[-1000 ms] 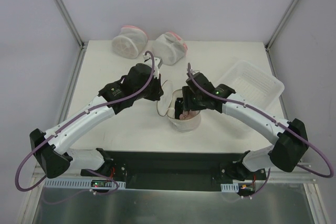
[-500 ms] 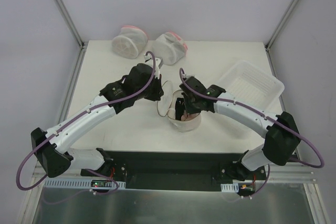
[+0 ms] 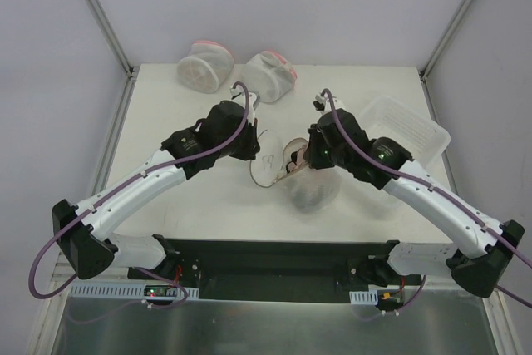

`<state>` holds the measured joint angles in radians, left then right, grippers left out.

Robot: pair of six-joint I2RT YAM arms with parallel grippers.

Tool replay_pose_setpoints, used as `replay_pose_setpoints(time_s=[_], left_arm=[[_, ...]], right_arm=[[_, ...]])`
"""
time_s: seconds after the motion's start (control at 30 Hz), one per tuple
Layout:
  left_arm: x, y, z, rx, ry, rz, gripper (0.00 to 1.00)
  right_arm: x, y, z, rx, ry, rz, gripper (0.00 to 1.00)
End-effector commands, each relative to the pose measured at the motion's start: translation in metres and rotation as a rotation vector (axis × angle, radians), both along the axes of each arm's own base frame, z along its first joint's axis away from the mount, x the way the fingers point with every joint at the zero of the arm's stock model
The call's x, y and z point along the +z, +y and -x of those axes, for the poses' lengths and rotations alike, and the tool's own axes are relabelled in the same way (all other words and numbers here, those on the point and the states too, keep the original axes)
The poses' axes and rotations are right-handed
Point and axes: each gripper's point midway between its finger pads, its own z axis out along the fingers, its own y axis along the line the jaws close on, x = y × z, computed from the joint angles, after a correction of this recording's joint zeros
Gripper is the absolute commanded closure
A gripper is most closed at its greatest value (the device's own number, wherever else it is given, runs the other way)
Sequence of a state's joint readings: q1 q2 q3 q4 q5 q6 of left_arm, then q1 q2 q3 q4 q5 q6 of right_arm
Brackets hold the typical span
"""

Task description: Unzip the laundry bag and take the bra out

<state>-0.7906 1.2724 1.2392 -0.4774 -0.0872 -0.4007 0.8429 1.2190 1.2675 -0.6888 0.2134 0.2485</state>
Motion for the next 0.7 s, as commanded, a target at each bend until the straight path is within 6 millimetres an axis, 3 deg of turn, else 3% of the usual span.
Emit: replay_pose_setpoints(time_s=[0.0,0.17,0.27,0.3,0.37,0.5,0.6,0.67], left_arm=[[0.01,-0.001,-0.004,-0.006,-0.028,0.004,1.0],[0.018,-0.001,-0.004,-0.005,-0.043,0.018,1.0],[0.026,0.0,-0.004,-0.005,-0.058,0.032,1.0],[0.027,-0.001,-0.003,-0.011,-0.057,0.035,1.0],[0.032,-0.001,-0.002,-0.012,-0.064,0.046,1.0],[0.038,0.0,-0.001,-0.011,-0.077,0.058,1.0],[0.046,0.005,-0.001,-0.005,-0.104,0.061,1.0],[0.051,0.008,-0.001,-0.001,-0.125,0.06,1.0]], right_arm=[[0.025,0.001,0.0,0.002,-0.06,-0.06,0.99],[0.003,0.012,-0.003,0.014,-0.02,-0.049,0.99],[-0.008,0.029,-0.008,0.042,0.019,-0.063,0.99],[0.004,0.039,-0.01,0.062,0.014,-0.094,0.99],[0.008,0.053,-0.012,0.09,0.02,-0.11,0.99],[0.062,0.084,-0.012,0.171,-0.081,-0.302,0.99],[0.081,0.082,-0.013,0.154,-0.143,-0.377,0.98],[0.08,0.074,-0.013,0.128,-0.155,-0.37,0.98]])
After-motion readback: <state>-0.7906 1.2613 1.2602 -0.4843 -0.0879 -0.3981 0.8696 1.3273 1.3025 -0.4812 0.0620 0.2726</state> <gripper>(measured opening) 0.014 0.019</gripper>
